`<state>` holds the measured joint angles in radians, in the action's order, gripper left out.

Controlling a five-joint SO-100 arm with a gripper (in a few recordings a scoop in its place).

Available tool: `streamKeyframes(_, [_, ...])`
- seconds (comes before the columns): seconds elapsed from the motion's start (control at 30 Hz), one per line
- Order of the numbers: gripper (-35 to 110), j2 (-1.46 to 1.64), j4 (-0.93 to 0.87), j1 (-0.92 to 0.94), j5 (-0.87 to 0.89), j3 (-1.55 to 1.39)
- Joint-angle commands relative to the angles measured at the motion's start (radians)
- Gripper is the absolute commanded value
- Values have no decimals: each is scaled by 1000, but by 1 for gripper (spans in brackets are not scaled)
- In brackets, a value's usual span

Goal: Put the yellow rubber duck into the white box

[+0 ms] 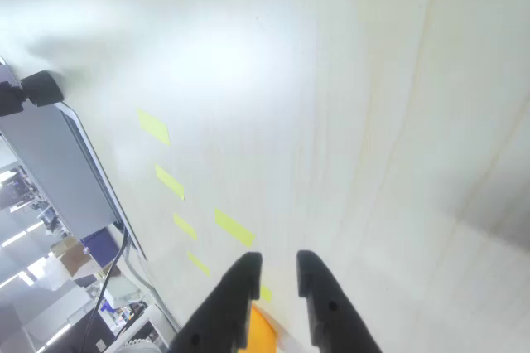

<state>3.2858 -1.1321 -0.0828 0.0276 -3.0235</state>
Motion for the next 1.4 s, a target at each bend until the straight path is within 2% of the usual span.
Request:
streamKeyframes(0.0, [7,52,-3,-17,-2,-9])
streamKeyframes(0.1, [0,52,-5,-37,-18,-9])
streamKeyframes(0.23, [0,26,38,-23,-38,17])
streamKeyframes(0.33, [0,-60,29,-23,-61,143])
streamKeyframes(0.5, [0,-334,-46,-54,-61,525])
streamKeyframes(0.7, [1,-772,-238,-86,-72,1169])
streamKeyframes(0.83, [16,-971,-411,-126,-89,1489])
streamKeyframes(0.93, [20,-1074,-466,-190,-242,1638])
streamKeyframes(1.0, [31,-1152,-512,-232,-250,1717])
streamKeyframes(1.03, [36,-1189,-541,-244,-319,1752])
streamKeyframes(1.13, [52,-1276,-552,-273,-374,1795])
streamKeyframes(1.37, [61,-1414,-575,-488,-502,1744])
